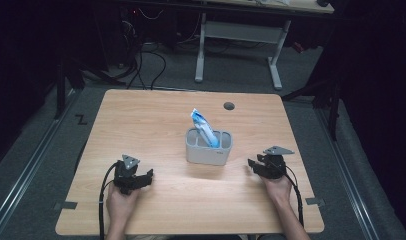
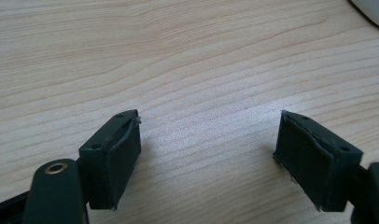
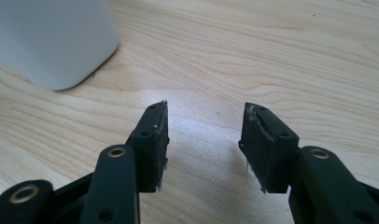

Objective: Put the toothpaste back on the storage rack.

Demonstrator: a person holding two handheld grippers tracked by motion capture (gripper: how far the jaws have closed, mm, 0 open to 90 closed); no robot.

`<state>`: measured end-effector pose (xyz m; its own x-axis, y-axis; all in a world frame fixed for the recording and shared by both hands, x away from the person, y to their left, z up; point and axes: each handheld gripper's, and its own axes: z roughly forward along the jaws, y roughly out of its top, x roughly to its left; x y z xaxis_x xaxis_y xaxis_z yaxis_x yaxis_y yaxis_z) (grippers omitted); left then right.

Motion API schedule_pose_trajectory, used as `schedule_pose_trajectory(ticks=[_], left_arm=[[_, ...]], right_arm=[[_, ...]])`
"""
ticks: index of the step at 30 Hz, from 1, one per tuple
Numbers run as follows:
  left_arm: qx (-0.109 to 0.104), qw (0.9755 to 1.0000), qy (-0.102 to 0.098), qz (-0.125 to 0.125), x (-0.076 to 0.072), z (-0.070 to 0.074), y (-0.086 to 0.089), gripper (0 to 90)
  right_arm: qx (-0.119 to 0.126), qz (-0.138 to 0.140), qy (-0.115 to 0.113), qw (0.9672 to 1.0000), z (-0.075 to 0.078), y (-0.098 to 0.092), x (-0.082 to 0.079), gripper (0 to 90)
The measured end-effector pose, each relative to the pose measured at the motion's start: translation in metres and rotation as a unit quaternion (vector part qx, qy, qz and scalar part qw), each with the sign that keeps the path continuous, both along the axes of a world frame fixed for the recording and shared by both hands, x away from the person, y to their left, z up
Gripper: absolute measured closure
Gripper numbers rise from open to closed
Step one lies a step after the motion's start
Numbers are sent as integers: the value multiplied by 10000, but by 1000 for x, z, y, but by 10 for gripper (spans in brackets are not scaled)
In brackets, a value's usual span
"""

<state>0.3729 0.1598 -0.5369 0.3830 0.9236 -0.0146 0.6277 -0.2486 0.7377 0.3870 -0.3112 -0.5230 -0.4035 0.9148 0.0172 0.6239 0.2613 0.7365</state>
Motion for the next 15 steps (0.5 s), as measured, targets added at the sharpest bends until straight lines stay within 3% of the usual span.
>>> schedule_pose_trajectory(ticks=[3,15], left_arm=[[11,10000,5,-7,0,0,0,226],[9,10000,5,-7,0,0,0,225]], right_arm=[[-186,22,-64,9998,-7,4,0,498],[-197,-18,-36,9998,-7,5,0,455]])
